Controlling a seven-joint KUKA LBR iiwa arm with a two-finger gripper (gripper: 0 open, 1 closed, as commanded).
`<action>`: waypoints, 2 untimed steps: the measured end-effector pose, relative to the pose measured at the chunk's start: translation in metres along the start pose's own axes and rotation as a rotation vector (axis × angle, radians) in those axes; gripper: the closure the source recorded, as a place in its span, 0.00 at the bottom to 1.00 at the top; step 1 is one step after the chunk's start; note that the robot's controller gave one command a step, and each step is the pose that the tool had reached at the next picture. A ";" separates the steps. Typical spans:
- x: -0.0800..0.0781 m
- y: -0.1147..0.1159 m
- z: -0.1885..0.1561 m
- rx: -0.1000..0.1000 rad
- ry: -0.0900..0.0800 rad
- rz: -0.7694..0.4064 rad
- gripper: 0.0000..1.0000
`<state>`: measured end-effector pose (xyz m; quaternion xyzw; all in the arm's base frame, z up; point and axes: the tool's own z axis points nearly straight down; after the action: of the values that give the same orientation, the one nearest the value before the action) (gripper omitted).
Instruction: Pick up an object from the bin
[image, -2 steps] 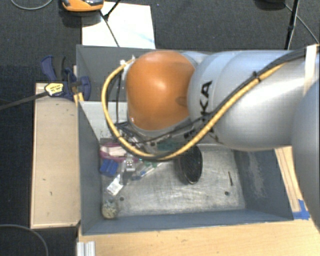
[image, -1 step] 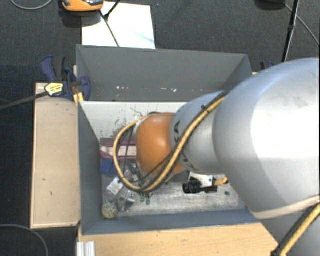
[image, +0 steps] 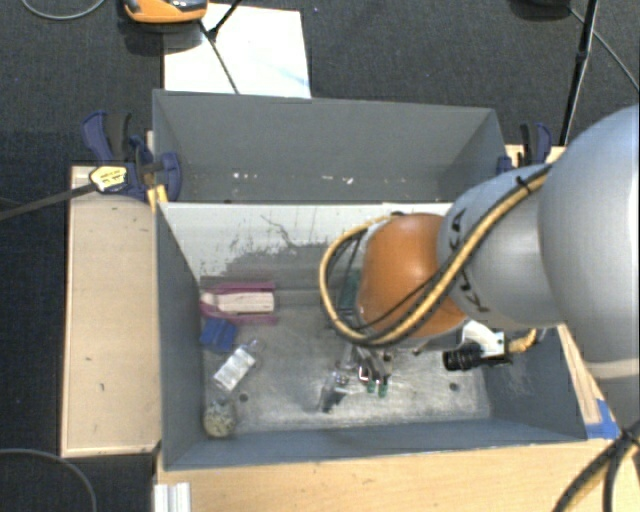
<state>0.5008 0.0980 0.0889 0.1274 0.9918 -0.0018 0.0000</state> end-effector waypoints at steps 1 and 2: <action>-0.068 -0.022 -0.013 -0.004 -0.004 0.093 0.00; -0.078 -0.098 0.015 -0.001 0.000 0.007 0.00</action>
Offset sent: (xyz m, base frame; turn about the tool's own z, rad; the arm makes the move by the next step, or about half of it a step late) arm 0.0576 -0.0363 0.0119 0.0859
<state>0.5513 -0.0166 0.0740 0.1310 0.9914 -0.0013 0.0003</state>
